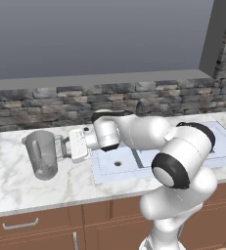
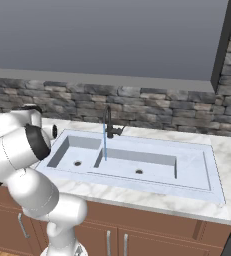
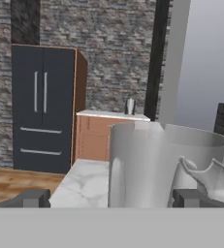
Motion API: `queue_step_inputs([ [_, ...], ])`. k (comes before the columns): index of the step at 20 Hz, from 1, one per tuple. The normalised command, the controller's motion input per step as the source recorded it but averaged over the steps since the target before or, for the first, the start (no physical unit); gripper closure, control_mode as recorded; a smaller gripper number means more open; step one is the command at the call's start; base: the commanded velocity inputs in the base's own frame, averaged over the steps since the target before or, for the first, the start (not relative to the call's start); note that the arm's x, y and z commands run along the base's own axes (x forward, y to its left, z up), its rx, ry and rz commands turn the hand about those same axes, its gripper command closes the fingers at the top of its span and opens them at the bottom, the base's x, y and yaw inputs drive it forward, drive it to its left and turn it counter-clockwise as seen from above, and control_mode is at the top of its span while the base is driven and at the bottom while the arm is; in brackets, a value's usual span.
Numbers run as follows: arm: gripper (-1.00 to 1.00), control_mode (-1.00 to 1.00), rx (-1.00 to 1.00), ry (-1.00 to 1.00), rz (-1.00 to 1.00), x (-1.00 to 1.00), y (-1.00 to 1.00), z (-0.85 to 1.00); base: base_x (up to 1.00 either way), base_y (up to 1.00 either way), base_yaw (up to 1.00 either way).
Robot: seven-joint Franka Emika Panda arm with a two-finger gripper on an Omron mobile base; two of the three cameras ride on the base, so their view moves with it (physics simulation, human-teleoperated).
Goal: Turn on the sink faucet and place the jug under the water for a few seconds to fill it up.
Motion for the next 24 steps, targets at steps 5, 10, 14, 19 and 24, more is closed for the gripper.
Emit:
queue_step_inputs([
  [5, -1.00, -1.00, 0.00, 0.00, 0.03, 0.00, 0.18, 0.00, 0.00, 0.00, 0.00],
  [10, -1.00, -1.00, 0.00, 0.00, 0.03, 0.00, 0.12, 0.00, 0.00, 0.00, 0.00],
  [14, -1.00, -1.00, 0.00, 0.00, 0.01, 0.00, 0.02, 0.00, 0.00, 0.00, 0.00],
  [19, -1.00, -1.00, 0.00, 0.00, 0.00, -0.01, 0.00, 0.00, 0.00, 0.00, 0.00],
  [24, -1.00, -1.00, 0.00, 0.00, 0.00, -0.04, 0.00, 0.00, 0.00, 0.00, 0.00],
])
